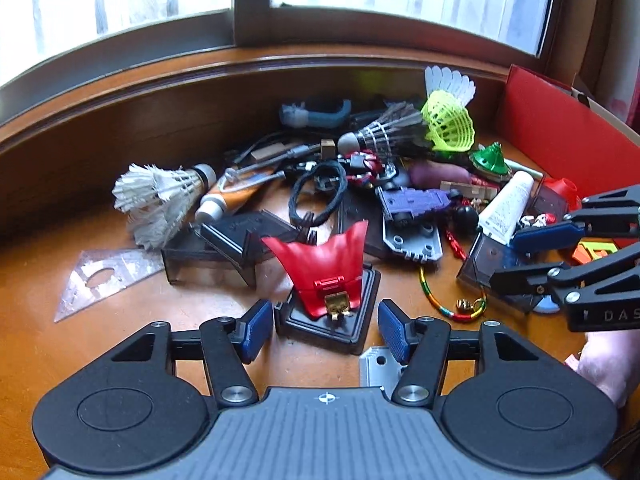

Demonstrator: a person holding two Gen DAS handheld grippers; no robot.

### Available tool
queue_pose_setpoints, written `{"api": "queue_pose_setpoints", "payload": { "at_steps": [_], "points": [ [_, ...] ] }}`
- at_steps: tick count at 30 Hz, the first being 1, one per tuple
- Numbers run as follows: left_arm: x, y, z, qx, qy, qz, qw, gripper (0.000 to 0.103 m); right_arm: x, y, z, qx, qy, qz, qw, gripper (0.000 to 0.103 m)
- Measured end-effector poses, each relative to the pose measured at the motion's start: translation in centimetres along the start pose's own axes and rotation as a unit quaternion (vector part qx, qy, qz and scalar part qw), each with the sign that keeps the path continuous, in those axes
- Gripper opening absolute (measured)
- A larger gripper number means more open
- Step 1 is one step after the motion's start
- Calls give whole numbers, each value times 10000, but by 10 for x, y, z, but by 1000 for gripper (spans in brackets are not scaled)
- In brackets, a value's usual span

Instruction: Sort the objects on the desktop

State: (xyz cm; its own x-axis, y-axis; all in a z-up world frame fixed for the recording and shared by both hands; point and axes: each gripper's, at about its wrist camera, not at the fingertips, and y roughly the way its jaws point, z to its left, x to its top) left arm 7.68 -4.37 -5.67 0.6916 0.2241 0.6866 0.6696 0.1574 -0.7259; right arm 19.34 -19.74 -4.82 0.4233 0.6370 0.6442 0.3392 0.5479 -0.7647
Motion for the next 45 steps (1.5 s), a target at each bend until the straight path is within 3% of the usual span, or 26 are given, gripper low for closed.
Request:
{"api": "queue_pose_setpoints", "payload": {
  "at_steps": [5,11,13,15,17,23,31,36,45],
  "points": [
    [0,2,-5,103,164,-25,9998,53,-1,1,0,-32,-45,9,10000,51],
    [5,-1,-2,84,-38,-72,9999,48,-1,2,0,-54,-12,7,10000,51],
    [7,-4,-2,65,-56,-96,9999,24,0,1,1,-79,9,-21,10000,50],
    [9,-5,-2,54,-78,-112,9999,24,8,-3,1,34,108,-134,9998,47],
    [8,-3,-3,53,-81,-96,9999,25,19,-4,-1,419,282,-201,9985,45],
    [5,-5,-2,-2,-148,-158,9998,25,51,20,16,1283,366,10,9911,43],
    [2,-4,-12,44,-14,-289,9996,26,75,51,24,1610,1056,512,9800,54],
    [0,-5,-13,95,27,-357,9993,26,81,63,39,1100,976,739,9864,57],
    [-2,-6,-19,64,148,-421,9990,27,88,73,53,666,864,848,9904,57]
  ]
}}
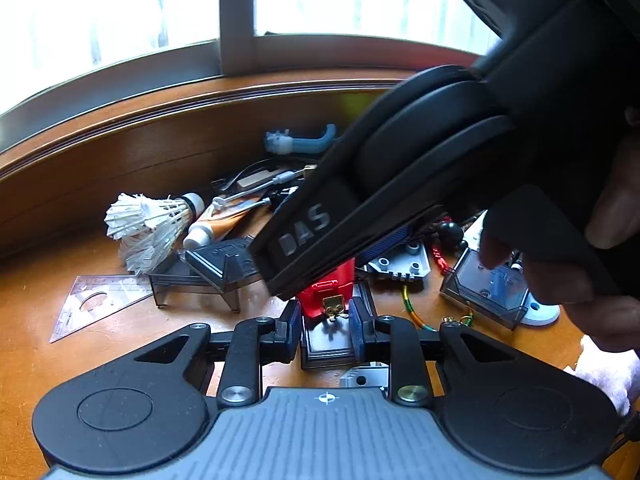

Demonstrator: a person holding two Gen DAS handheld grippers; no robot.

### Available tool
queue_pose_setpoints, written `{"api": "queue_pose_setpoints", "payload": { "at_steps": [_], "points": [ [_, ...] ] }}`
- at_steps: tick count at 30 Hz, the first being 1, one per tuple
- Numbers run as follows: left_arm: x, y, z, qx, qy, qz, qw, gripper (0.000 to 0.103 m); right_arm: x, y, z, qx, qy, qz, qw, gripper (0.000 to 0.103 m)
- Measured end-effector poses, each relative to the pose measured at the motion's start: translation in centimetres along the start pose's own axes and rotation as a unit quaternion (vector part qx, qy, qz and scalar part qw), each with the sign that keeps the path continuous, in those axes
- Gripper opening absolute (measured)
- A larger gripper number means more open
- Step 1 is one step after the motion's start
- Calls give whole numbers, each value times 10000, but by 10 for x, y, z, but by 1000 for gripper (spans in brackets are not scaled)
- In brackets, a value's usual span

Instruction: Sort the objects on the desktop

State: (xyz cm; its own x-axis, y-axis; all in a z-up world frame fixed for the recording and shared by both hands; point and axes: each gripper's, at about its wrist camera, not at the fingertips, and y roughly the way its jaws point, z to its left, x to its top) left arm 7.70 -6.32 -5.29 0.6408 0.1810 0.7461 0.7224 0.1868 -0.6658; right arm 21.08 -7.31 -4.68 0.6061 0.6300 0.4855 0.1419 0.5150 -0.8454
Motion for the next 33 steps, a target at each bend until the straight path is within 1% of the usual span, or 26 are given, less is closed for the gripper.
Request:
{"api": "queue_pose_setpoints", "payload": {
  "at_steps": [3,4,5,7,8,9,13,16,18,22,24,25,27,29,30,33],
  "points": [
    [1,0,-3,-41,75,-23,10000,28,-2,1,4,-128,-152,-8,9998,57],
    [1,0,-4,-58,81,-24,9999,28,-2,1,5,-214,-213,-31,9995,53],
    [1,0,-4,-78,79,-22,9999,28,-3,2,6,-292,-271,-55,9992,52],
    [1,-1,-4,-66,90,-27,9999,28,-5,2,6,-333,-311,-99,9989,48],
    [2,-2,-4,-49,83,-45,9999,28,-5,0,4,-304,-282,-126,9991,48],
    [2,-5,-2,-3,70,-89,9999,30,-6,-1,2,-271,-246,-156,9992,48],
    [6,-11,9,282,-86,-217,9993,51,-9,-17,-15,-109,61,-423,9990,48],
    [10,-9,11,317,-152,-122,9993,52,-13,-36,-29,-93,317,-709,9969,48],
    [10,-5,3,242,-26,-48,9997,53,-18,-48,-41,-93,517,-858,9949,48],
    [4,2,-12,138,241,137,9995,63,-32,-71,-64,-128,832,-1051,9909,48],
    [-1,6,-19,158,305,271,9990,65,-41,-79,-73,-130,954,-1101,9892,48],
    [-3,6,-21,186,303,268,9990,67,-45,-82,-76,-117,1008,-1118,9885,48],
    [-6,6,-24,213,271,241,9991,66,-52,-87,-81,-97,1091,-1150,9873,48],
    [-7,5,-25,177,222,224,9993,53,-59,-91,-85,-82,1153,-1181,9863,48],
    [-7,2,-26,154,195,230,9994,49,-61,-92,-86,-77,1180,-1191,9858,48],
    [-8,-3,-28,181,172,176,9995,46,-66,-95,-88,-59,1238,-1235,9846,48]
  ]
}}
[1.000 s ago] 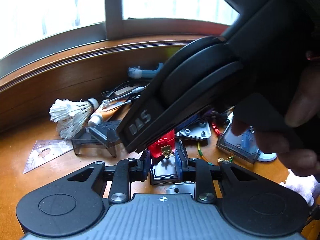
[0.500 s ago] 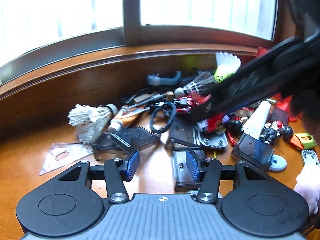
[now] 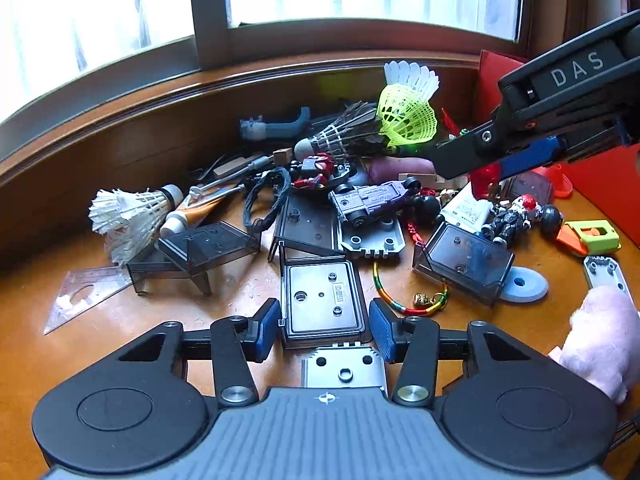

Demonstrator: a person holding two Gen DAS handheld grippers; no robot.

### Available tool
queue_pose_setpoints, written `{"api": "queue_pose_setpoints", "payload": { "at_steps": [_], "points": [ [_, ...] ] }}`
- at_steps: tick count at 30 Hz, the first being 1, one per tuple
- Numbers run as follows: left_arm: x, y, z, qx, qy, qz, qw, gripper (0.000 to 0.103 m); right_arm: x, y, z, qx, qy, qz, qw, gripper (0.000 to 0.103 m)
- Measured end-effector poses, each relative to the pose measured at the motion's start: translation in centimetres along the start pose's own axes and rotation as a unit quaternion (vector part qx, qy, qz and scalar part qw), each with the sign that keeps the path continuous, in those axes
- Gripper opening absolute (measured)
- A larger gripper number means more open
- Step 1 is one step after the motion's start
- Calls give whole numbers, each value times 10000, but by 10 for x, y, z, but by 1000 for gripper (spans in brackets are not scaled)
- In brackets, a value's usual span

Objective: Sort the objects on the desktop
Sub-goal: 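Move left tool to dark clear plastic stand while right tool holds red cone stand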

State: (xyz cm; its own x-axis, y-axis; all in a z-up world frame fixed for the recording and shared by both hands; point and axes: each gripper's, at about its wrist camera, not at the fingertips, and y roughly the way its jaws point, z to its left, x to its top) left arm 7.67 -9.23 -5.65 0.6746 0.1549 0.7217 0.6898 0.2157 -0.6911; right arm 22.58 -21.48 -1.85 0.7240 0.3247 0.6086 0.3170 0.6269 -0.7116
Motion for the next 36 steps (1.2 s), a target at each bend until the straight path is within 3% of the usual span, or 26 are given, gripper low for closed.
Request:
{"api": "queue_pose_setpoints", "payload": {
  "at_steps": [5,6,7,11,15,17,18,19,22,27,36],
  "points": [
    [5,-16,4,74,-121,-221,9997,45,-4,-9,0,56,-29,-92,9999,48],
    [6,-18,5,75,-162,-242,9995,39,-5,-10,0,66,-36,-96,9999,48],
    [8,-20,6,76,-208,-242,9995,8,-5,-11,1,75,-43,-99,9999,48],
    [13,-25,11,81,-344,-257,9990,9,-7,-17,2,93,-72,-140,9998,48],
    [12,-23,16,393,-411,-222,9981,22,-9,-22,3,135,-104,-176,9997,48],
    [13,-19,22,628,-542,-290,9961,41,-11,-23,3,149,-101,-169,9997,48],
    [14,-16,25,768,-560,-364,9948,60,-12,-23,3,150,-97,-161,9997,48],
    [14,-13,25,980,-518,-470,9927,68,-13,-23,3,147,-92,-152,9997,48],
    [16,0,23,1440,-143,-565,9879,73,-15,-25,1,118,-77,-134,9998,48],
    [22,17,25,1307,613,-529,9881,77,-16,-29,-4,24,-38,-155,9999,48],
    [27,34,63,470,855,-138,9951,80,-14,-17,-4,24,-10,-68,10000,48]
  ]
}}
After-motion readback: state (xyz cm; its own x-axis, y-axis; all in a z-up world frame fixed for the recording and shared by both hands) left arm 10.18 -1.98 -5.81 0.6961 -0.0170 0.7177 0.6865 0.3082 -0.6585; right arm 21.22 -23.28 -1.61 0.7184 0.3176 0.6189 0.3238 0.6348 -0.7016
